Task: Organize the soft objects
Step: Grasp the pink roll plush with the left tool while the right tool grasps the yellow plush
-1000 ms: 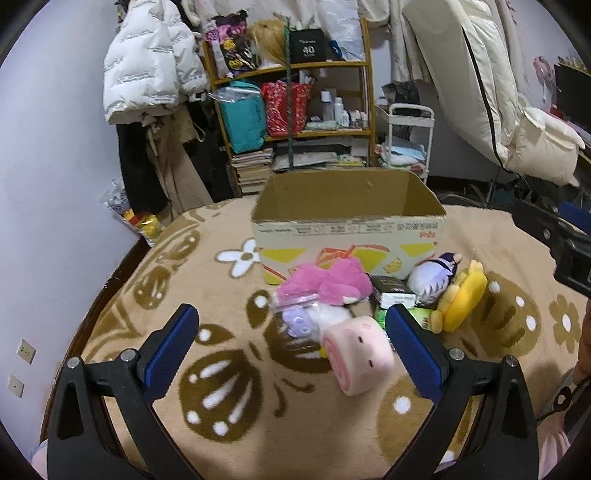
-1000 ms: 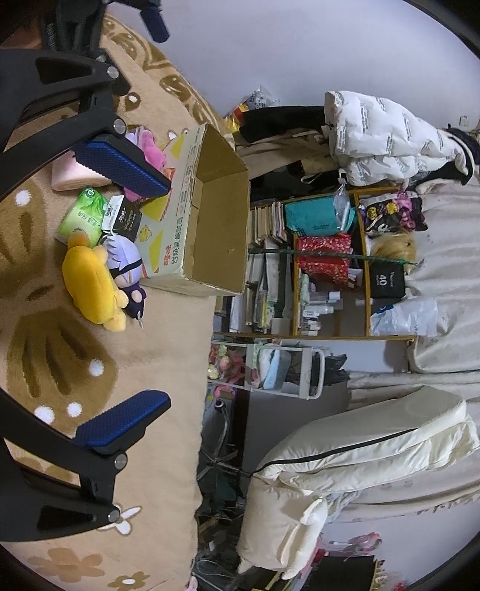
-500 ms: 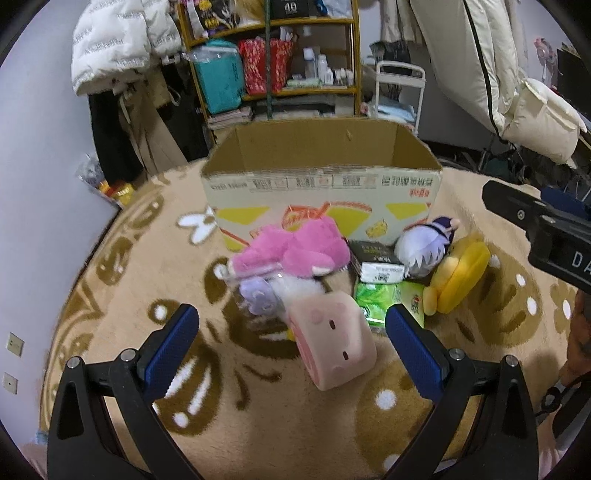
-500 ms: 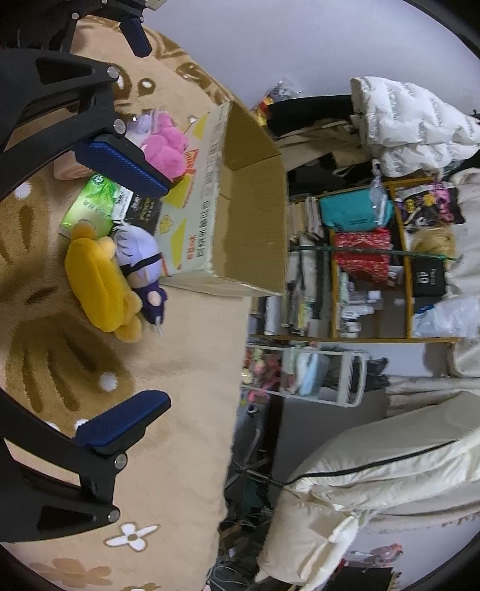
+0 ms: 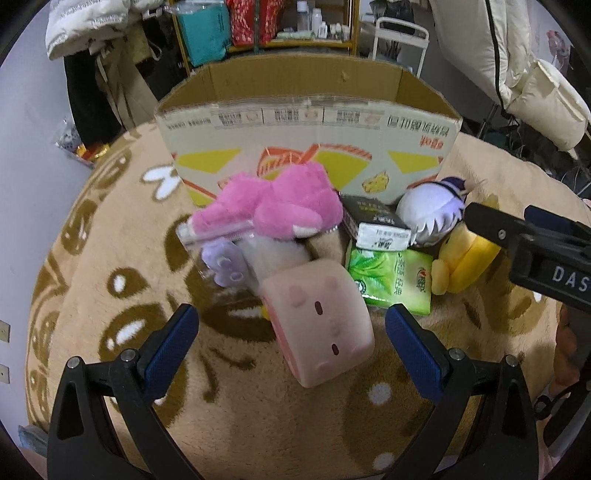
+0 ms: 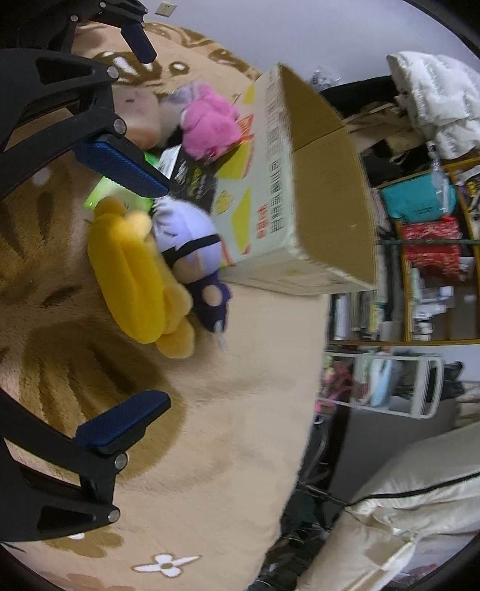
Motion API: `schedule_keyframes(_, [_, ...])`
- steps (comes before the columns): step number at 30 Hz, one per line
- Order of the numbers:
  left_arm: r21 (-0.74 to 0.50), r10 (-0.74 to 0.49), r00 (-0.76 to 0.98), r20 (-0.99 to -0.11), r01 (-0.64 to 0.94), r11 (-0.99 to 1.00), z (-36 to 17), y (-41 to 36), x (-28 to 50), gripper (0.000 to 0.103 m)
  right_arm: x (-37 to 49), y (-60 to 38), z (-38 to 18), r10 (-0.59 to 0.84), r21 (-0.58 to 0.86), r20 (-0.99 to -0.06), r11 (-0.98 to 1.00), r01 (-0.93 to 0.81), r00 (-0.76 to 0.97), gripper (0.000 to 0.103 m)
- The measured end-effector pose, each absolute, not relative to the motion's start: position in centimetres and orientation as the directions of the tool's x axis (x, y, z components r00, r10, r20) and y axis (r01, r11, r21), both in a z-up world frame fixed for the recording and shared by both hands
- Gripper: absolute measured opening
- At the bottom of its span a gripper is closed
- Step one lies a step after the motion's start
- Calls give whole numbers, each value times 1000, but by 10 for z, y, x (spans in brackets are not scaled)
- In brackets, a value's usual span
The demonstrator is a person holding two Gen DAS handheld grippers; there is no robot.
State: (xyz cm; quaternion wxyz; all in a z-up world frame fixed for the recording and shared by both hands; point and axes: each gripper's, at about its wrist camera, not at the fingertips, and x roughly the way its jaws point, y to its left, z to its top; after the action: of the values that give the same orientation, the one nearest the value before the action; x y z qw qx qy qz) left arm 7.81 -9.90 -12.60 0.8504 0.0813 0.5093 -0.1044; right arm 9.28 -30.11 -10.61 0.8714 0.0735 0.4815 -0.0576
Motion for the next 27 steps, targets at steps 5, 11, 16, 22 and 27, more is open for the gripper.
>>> schedule_keyframes(5, [47,-73,423,-903,267,963,-139,-103,82,100,101,-303,-122,-5,85,-880,982,168,476,103])
schedule_keyframes(11, [13,-81,370,-925,243,970,-152,-100,92,100,109,-308,-135,21,108,-896,979,173,443,103])
schedule_keyframes(16, [-37,-112,332,-937,224,974,-160,-98,99,100,114,-307,-141,39,119,-907,979,166,419,97])
schedule_keyframes(22, [-83,-151,300,-942,228,970,-167,-94,101,85,115,-305,-143,65,133,-917,980,149,394,81])
schedule_keyframes(27, [-135,-203,285,-937,240,961,-167,-95,94,59,111,-307,-141,83,158,-918,974,165,388,76])
